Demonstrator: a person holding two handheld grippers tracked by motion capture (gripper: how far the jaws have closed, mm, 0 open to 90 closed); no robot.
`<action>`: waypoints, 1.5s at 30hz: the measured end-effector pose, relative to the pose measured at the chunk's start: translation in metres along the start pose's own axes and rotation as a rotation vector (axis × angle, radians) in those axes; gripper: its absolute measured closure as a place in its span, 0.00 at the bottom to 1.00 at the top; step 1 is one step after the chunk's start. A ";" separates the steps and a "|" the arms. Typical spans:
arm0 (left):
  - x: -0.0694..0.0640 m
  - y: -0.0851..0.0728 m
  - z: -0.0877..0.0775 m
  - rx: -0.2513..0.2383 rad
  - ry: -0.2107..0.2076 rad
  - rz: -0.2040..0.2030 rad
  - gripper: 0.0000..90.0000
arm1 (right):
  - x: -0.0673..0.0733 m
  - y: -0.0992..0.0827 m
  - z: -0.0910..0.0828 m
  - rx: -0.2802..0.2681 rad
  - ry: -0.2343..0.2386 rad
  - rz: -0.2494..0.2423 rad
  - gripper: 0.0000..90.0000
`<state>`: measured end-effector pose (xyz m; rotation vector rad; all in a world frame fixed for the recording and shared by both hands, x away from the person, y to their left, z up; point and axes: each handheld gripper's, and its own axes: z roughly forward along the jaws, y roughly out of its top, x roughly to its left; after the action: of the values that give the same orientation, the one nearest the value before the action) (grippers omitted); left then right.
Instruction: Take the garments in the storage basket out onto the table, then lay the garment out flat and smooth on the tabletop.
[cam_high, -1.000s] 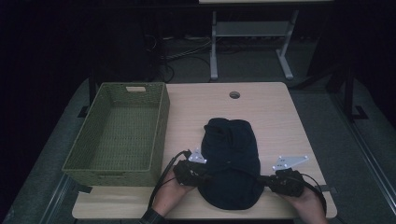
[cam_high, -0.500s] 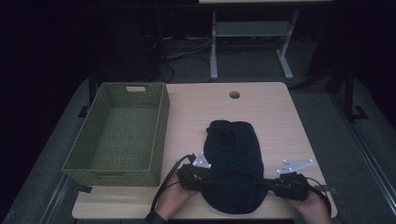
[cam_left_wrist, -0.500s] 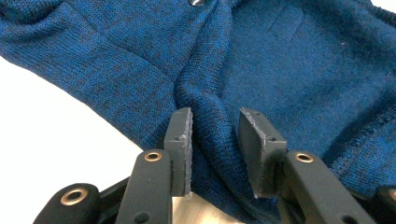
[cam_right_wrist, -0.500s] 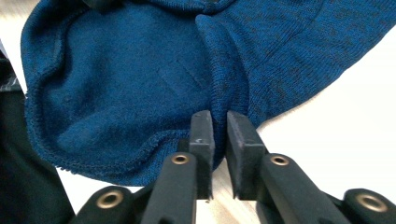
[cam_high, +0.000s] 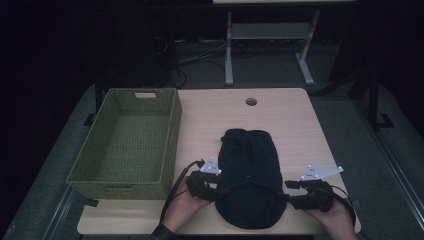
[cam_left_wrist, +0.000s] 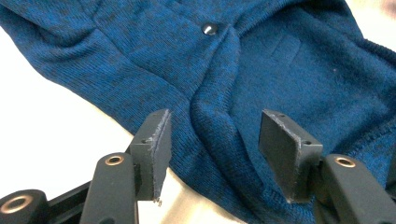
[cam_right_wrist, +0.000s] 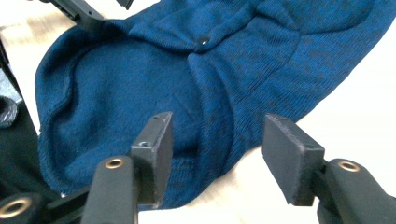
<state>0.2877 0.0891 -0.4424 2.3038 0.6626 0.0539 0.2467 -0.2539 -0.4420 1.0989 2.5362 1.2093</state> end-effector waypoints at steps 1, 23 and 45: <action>0.000 0.000 0.000 -0.002 0.001 -0.003 0.47 | -0.001 0.001 0.000 -0.004 0.000 0.002 0.46; 0.019 0.013 -0.002 -0.044 0.048 -0.032 0.44 | -0.023 0.031 0.010 -0.040 -0.033 -0.010 0.38; 0.060 0.050 -0.008 -0.085 0.155 -0.053 0.46 | -0.060 0.071 0.030 -0.055 -0.055 0.026 0.41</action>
<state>0.3606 0.0926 -0.4128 2.2150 0.7848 0.2338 0.3419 -0.2449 -0.4229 1.1404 2.4406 1.2295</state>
